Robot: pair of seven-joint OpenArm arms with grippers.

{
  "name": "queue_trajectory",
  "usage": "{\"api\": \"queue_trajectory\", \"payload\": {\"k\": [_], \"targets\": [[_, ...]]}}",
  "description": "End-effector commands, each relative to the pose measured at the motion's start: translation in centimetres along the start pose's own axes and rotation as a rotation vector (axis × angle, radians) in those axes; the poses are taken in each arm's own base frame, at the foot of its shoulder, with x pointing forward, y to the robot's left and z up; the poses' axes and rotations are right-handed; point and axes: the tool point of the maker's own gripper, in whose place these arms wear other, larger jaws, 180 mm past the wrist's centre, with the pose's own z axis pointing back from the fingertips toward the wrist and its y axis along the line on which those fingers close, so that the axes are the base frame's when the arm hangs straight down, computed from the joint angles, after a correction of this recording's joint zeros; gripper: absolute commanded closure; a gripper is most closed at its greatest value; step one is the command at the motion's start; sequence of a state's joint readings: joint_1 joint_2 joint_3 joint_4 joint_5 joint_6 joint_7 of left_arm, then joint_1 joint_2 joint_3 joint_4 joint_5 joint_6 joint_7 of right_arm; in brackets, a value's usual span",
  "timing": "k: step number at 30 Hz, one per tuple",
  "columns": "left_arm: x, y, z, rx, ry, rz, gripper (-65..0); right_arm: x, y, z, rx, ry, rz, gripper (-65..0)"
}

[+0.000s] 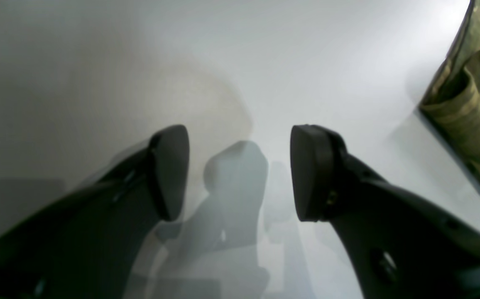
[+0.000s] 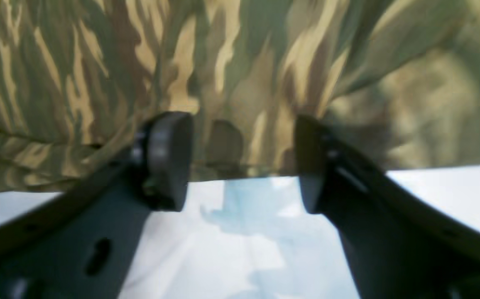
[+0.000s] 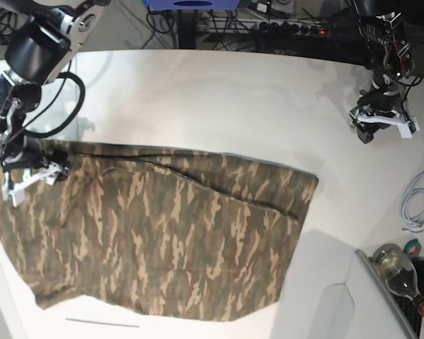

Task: Layout the t-shirt on the table in an organized manner, then fold the t-shirt properly
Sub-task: 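Grasp the shirt edge near the right gripper and tug it outward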

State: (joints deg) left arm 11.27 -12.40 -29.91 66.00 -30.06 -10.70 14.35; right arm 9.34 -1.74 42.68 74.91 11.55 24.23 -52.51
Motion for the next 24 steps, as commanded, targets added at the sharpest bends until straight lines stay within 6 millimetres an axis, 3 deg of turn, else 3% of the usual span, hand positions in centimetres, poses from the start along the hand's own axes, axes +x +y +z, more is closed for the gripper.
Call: {"api": "queue_trajectory", "payload": {"k": [1, 21, 24], "targets": [[1.9, 0.0, 0.0, -0.009, -0.051, -0.011, -37.2, 2.1, -0.3, 0.5, 0.003, -0.066, -0.018, -36.2], [1.7, -0.3, -0.1, -0.014, -0.045, -0.012, -37.2, 1.4, -0.9, 0.0, 0.004, -0.067, -0.063, -35.6], [1.7, -0.3, -0.1, -0.015, -0.046, -0.011, -37.2, 0.3, -1.0, -0.7, 0.013, -0.035, -0.079, -35.6]]}}
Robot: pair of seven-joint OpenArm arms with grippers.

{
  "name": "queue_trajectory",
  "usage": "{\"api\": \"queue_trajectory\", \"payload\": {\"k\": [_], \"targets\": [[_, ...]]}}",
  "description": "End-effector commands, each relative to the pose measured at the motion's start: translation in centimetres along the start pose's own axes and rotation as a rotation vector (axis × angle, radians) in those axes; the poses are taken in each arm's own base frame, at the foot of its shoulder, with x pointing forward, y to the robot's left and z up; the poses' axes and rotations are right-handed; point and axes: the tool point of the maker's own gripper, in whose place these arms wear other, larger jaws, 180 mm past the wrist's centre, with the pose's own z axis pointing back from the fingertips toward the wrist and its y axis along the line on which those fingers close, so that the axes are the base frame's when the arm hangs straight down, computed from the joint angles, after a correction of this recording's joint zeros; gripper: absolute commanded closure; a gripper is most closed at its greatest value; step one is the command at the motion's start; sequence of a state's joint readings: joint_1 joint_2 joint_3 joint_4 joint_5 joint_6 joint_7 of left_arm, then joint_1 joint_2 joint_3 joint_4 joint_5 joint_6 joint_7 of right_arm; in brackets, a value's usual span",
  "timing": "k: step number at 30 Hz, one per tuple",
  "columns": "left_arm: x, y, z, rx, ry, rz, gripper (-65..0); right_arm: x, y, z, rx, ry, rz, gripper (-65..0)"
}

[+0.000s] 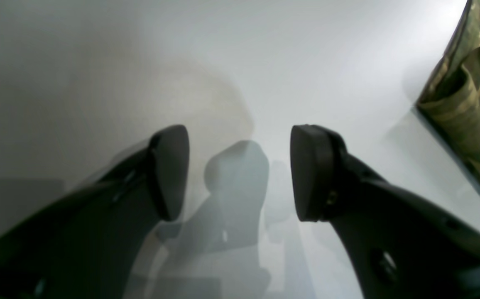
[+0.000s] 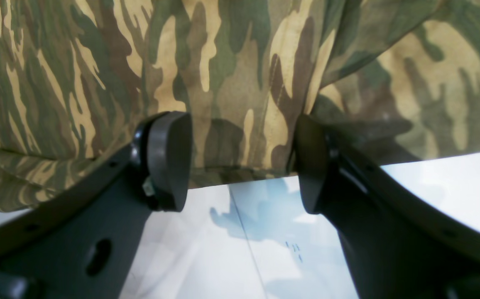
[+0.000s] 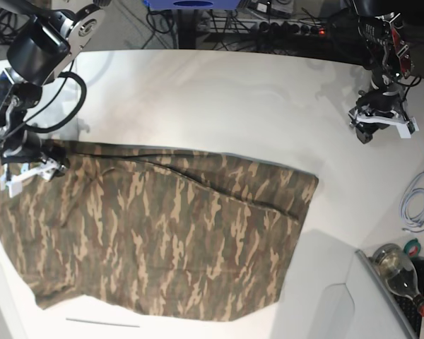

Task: Layout the t-shirt on the table in an organized manner, then fold the t-shirt properly
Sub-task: 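Grasp the shirt edge near the right gripper and tug it outward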

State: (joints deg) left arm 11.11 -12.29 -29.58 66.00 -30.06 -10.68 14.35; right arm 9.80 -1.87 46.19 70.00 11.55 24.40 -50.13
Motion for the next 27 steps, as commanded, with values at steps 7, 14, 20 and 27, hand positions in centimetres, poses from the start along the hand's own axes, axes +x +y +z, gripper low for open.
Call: {"api": "queue_trajectory", "payload": {"k": [7, 14, 20, 27], "targets": [[1.8, 0.0, -0.1, -0.010, -0.049, -0.012, -37.2, 0.9, 0.1, -0.1, 0.012, -0.020, -0.007, -35.3], [1.9, -0.1, -0.1, -0.011, -0.050, -0.012, -37.2, 1.2, 0.2, -0.1, 0.013, -0.024, -0.006, -11.9], [2.0, -0.1, -0.1, -0.011, -0.051, -0.011, -37.2, 1.9, 0.5, -0.1, 0.020, -0.038, -0.004, -4.4], [2.0, -0.1, 0.0, -0.012, -0.052, -0.016, -37.2, 5.8, 1.9, 0.2, 0.042, -0.132, 0.017, -1.1]]}}
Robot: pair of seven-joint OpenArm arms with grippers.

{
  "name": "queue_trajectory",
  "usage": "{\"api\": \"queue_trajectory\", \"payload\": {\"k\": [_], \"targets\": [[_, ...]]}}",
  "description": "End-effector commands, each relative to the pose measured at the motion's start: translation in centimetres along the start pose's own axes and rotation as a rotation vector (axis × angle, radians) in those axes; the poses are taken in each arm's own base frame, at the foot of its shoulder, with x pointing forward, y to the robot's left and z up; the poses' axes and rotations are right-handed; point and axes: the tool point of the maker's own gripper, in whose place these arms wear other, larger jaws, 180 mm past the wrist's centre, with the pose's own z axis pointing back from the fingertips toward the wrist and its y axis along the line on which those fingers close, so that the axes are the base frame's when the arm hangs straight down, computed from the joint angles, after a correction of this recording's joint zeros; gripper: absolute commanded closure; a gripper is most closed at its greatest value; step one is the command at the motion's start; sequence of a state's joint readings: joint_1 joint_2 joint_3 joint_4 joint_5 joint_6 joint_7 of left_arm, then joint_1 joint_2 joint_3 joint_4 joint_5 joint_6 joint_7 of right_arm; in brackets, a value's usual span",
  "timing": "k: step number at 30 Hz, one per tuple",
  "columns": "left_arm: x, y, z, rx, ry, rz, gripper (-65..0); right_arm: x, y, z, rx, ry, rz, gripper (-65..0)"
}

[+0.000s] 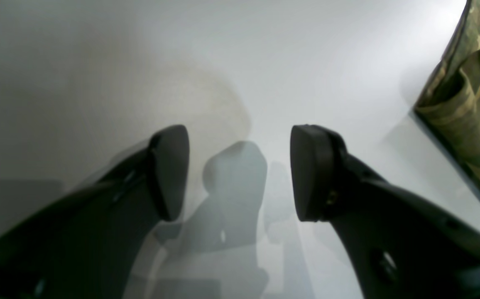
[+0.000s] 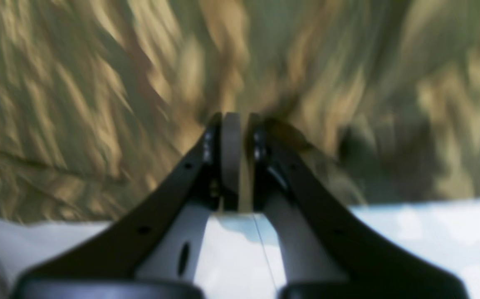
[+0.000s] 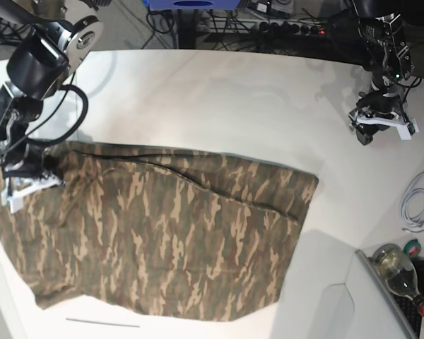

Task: Layout the t-shirt on the table in an organized manner, then fold the t-shirt properly
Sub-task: 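Grasp the shirt edge near the right gripper and tug it outward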

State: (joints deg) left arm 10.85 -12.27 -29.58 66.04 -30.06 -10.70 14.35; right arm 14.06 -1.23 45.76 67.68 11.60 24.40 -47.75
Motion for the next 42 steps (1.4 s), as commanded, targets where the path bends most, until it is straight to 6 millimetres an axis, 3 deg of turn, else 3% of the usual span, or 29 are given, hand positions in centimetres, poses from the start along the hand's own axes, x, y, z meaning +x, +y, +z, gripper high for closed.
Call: {"api": "queue_trajectory", "payload": {"k": [1, 7, 11, 14, 17, 20, 30, 39, 42], "targets": [[1.7, 0.0, 0.1, -0.010, -0.046, -0.019, -37.2, 2.9, 0.2, 0.5, 0.005, -0.066, 0.012, 0.0], [1.7, 0.2, 0.2, -0.008, -0.043, -0.022, -37.2, 5.1, 0.4, -0.4, 0.029, -0.064, 0.001, -0.6], [1.7, 0.2, 0.2, -0.008, -0.043, -0.022, -37.2, 5.3, 0.1, 0.2, 0.016, -0.078, 0.001, -3.8], [1.6, 0.1, 0.1, -0.008, -0.042, -0.021, -37.2, 3.7, -1.2, 1.5, -0.025, -0.049, 0.021, -18.3], [1.7, 0.0, 0.0, -0.009, -0.044, -0.018, -37.2, 0.9, -2.0, 2.0, -0.051, -0.003, 0.023, -37.5], [1.9, -0.1, -0.1, -0.012, -0.048, -0.017, -37.2, -1.1, -2.3, 1.4, -0.048, 0.001, 0.004, -43.8], [1.8, 0.2, 0.0, -0.007, -0.043, -0.021, -37.2, -1.8, -2.2, 1.0, -0.043, -0.001, -0.006, -41.9], [1.8, 0.3, 0.1, -0.006, -0.042, -0.025, -37.2, -3.3, -1.7, -0.2, -0.018, 0.052, -0.034, -23.4], [1.8, 0.3, 0.1, -0.006, -0.042, -0.025, -37.2, -3.3, -1.6, -0.2, -0.016, 0.055, -0.030, -9.3]]}}
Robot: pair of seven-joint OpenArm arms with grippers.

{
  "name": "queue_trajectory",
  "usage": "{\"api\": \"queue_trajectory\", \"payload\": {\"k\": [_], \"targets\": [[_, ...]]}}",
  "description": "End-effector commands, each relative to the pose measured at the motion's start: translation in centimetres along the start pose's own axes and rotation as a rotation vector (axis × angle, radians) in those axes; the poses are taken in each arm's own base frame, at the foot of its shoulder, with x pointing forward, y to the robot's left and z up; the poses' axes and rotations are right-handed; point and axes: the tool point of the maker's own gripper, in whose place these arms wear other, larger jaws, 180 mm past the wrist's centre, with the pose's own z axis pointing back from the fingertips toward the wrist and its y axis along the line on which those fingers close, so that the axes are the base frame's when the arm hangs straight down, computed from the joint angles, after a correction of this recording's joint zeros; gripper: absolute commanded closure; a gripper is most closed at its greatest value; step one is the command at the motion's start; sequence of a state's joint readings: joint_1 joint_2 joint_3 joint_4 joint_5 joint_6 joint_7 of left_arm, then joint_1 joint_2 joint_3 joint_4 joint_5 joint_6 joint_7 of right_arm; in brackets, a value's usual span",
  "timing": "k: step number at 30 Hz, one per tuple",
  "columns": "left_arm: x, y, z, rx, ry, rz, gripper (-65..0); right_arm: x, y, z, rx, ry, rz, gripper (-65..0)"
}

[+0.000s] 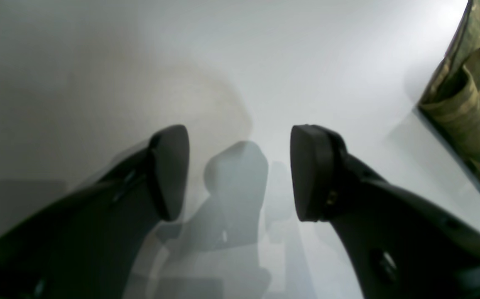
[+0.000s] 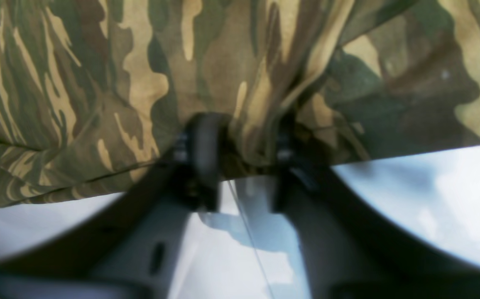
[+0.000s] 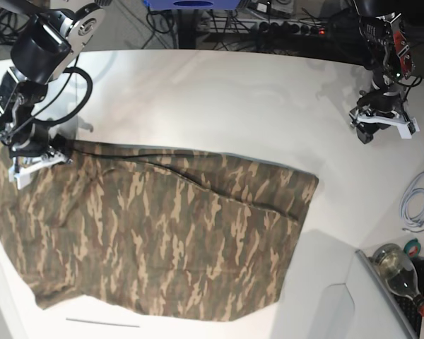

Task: Layout the t-shirt on the table in an organized manner, then fold the t-shirt properly
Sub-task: 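Grasp the shirt edge near the right gripper and tug it outward, then grasp the shirt edges with both grippers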

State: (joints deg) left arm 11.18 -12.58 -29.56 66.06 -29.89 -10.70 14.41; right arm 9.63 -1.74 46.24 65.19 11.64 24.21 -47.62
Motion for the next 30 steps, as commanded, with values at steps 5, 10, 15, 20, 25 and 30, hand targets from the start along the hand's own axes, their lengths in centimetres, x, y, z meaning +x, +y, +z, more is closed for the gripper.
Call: {"api": "queue_trajectory", "payload": {"k": [5, 10, 15, 20, 25, 30], "targets": [[1.9, -0.1, -0.1, -0.011, -0.048, -0.014, -37.2, 2.9, 0.7, 0.5, 0.014, -0.062, 0.023, -0.8], [1.9, -0.1, -0.1, -0.011, -0.049, -0.015, -37.2, 3.6, 1.2, 0.5, 0.022, -0.075, 0.027, -0.5], [2.0, -0.1, 0.0, -0.012, -0.051, -0.015, -37.2, 6.0, 3.6, 0.4, 0.054, -0.104, 0.077, -0.5], [1.7, -1.3, 0.1, -0.075, -0.046, -0.028, -37.2, 9.6, 6.4, 0.9, 0.087, -0.153, 0.148, -0.5], [1.5, -2.4, 0.2, -0.136, -0.042, -0.045, -37.2, 12.0, 8.6, 0.5, 0.125, -0.164, 0.169, -0.5], [1.0, -2.9, 0.5, -0.173, -0.032, -0.055, -37.2, 13.6, 9.3, -0.8, 0.161, -0.171, 0.134, -2.0]]}}
